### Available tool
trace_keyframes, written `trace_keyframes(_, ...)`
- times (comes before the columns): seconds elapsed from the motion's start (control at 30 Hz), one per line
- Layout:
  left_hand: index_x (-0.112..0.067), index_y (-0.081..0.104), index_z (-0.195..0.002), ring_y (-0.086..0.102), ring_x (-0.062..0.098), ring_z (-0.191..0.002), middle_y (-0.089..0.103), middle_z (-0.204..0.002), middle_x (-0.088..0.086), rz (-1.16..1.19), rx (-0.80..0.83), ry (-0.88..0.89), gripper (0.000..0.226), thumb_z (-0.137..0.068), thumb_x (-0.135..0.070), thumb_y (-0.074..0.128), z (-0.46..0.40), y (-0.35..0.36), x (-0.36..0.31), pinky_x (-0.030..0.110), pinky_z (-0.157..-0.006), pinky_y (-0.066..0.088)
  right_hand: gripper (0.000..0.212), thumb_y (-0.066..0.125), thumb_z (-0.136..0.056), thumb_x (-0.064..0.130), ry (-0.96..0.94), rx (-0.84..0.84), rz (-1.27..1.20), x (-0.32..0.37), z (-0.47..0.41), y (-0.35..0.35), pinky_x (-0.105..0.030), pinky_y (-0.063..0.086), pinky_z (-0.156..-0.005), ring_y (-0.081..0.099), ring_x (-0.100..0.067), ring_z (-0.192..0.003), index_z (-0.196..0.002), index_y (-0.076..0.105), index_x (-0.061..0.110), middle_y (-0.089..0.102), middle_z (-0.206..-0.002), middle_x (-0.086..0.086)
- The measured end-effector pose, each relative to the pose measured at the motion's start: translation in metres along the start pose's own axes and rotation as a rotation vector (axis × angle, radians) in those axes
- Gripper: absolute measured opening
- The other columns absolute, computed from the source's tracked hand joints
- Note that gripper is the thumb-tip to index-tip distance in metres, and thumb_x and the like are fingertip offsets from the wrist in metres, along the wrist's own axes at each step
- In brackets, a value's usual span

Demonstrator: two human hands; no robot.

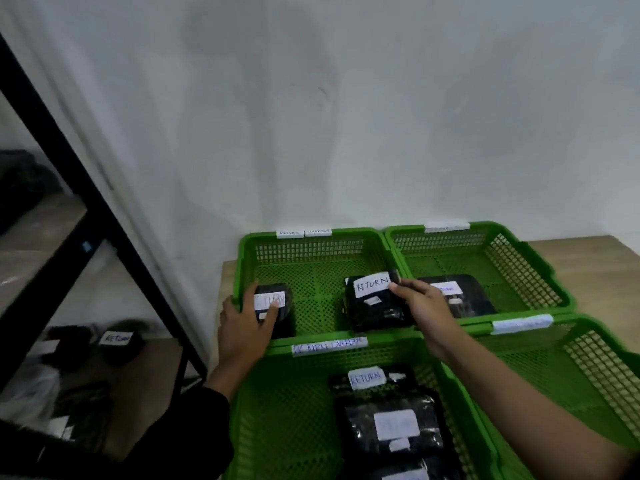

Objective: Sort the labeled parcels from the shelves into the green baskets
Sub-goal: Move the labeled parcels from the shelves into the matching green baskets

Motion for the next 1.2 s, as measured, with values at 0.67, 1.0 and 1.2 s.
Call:
trace_keyframes(0.67,-0.032,0.025,-0.141,0.047,0.032,-0.116,0.033,-0.133,0.014,-0.009,-0.038,0.036,0.06,-0.089,-0.056,0.041,0.002,0.002,-0.001,0.04,-0.09,0.048,0.042,0.07,-0.083,0.028,-0.268,0.197,1.103,-0.038,-0.072,0.09,-0.036,0.05,-0.085,0.059,-0.032,-0.107,-0.119,0.059,0.01,0.067,-0.111,-0.014)
trace_keyframes(1.0,-0.032,0.024,-0.141,0.046,0.031,-0.117,0.031,-0.134,0.014,-0.032,-0.043,0.024,0.06,-0.089,-0.056,0.041,0.002,0.001,-0.002,0.041,-0.09,0.049,0.02,0.072,-0.079,0.02,-0.279,0.194,1.198,-0.041,-0.072,0.098,-0.03,0.051,-0.073,0.066,-0.028,-0.09,-0.089,0.073,0.003,0.072,-0.09,-0.015)
trace_keyframes(1.2,-0.031,0.025,-0.14,0.049,0.028,-0.111,0.035,-0.129,0.014,-0.015,-0.053,0.049,0.059,-0.089,-0.056,0.042,0.002,0.001,-0.002,0.037,-0.089,0.047,0.019,0.069,-0.08,0.014,-0.347,0.133,1.053,-0.027,-0.058,0.084,-0.035,0.054,-0.083,0.066,-0.025,-0.092,-0.098,0.072,0.008,0.072,-0.095,-0.011)
Point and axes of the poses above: each hand's wrist, its own z-axis away from the middle knuckle, its own y-axis out of the palm, x = y × z, the point moved 5 cm from there along -z, towards the middle knuckle
